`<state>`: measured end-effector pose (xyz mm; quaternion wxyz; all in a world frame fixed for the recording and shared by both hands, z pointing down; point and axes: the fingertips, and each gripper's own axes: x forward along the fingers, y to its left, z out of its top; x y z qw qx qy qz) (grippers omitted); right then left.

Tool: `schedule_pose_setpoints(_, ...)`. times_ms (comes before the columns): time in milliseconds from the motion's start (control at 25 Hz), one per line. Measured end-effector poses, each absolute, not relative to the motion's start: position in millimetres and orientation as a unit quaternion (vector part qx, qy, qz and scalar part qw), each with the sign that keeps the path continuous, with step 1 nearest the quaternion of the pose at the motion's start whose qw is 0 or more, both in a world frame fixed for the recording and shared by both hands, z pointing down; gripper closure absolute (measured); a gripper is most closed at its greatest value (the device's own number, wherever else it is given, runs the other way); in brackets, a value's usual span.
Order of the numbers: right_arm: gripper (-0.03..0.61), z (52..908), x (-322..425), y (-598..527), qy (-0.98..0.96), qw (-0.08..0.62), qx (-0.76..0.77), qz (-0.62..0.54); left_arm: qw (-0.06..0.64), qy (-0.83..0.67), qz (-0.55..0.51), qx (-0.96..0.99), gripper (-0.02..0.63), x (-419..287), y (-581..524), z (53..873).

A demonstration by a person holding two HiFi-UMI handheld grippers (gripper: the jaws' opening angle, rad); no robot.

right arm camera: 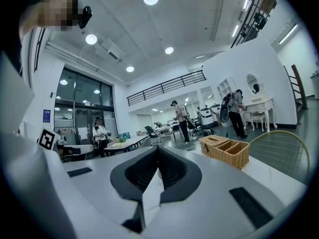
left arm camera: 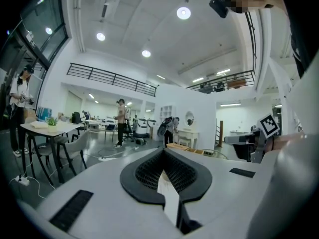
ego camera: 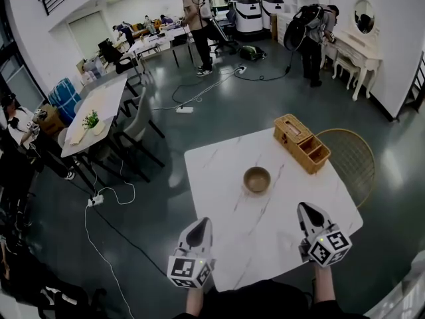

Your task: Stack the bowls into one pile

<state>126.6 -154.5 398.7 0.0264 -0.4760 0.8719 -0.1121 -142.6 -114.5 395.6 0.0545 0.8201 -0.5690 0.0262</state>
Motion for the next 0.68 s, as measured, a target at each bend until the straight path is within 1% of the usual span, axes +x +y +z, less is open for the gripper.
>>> schedule_pose_setpoints(680,0.565,401.5,126.5,-151.9,0.87,0.021,-0.48,-0.111,0.058,-0.568,0.028,0.82,0.6,-143.0,-111.2,397.0)
